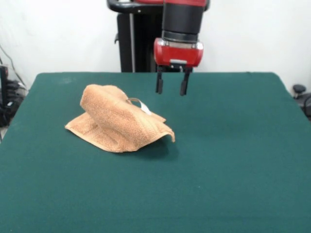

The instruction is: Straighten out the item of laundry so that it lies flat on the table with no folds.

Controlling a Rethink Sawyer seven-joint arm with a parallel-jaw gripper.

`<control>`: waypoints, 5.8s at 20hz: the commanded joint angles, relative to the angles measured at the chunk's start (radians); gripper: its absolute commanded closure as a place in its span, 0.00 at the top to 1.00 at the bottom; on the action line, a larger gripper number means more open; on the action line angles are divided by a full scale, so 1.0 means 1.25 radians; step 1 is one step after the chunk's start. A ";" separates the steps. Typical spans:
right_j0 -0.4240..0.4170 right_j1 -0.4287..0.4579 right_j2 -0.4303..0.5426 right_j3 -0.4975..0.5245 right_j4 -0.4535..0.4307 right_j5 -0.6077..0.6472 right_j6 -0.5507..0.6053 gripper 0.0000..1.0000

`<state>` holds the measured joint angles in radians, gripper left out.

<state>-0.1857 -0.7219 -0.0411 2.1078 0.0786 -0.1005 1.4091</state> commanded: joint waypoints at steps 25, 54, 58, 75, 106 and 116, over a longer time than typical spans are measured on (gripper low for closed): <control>-0.066 0.068 0.055 0.042 -0.050 -0.037 0.170 1.00; -0.114 0.001 0.064 0.111 -0.105 -0.014 0.192 1.00; -0.111 -0.040 0.059 0.129 -0.102 0.010 0.184 1.00; -0.112 -0.065 0.070 0.155 -0.088 0.037 0.181 0.00; -0.120 -0.138 0.081 0.185 -0.081 0.109 0.177 0.00; -0.113 -0.143 0.072 0.105 -0.071 0.183 0.132 0.00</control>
<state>-0.3527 -0.9219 -0.0415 2.2576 -0.0434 -0.0261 1.4091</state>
